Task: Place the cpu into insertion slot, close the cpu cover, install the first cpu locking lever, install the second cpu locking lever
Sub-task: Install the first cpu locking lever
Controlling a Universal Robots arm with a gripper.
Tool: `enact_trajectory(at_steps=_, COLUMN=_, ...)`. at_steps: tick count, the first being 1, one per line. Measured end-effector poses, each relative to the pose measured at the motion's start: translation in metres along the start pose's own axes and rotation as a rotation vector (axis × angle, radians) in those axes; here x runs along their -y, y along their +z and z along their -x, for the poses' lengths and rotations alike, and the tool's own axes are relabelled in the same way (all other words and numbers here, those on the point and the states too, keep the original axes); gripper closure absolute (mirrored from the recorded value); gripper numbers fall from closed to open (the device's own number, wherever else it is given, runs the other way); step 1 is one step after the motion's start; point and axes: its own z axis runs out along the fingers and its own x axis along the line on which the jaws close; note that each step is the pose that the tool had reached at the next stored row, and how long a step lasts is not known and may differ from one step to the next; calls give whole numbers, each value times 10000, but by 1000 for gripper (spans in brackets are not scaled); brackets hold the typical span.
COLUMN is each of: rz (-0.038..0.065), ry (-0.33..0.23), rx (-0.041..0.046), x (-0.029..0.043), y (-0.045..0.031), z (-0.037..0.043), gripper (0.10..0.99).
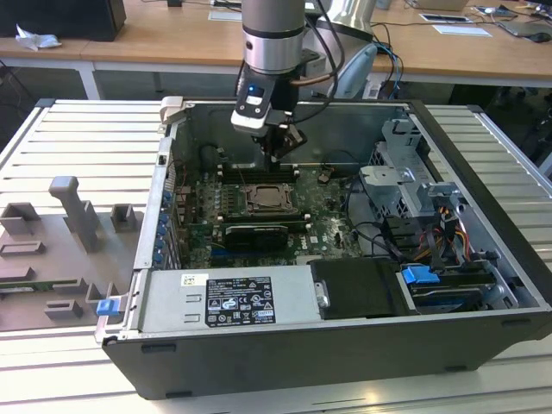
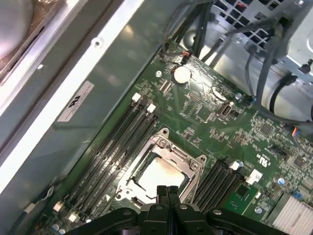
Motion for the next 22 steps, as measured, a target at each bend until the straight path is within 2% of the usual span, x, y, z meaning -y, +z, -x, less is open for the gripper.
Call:
enact_trajectory(at_steps=7, rz=41, ry=-928, rx=-35, x=0, y=0, z=0, gripper=980)
enact_trajectory(at_steps=16, rz=76, ry=-1698, rx=-65, x=0, y=0, z=0, gripper=980)
enact_trajectory(at_steps=19, rz=95, ry=-2131, rx=-81, x=0, y=0, z=0, gripper=980)
enact_trajectory(at_steps=22, rz=125, ry=-2796, rx=-106, x=0, y=0, z=0, gripper=980)
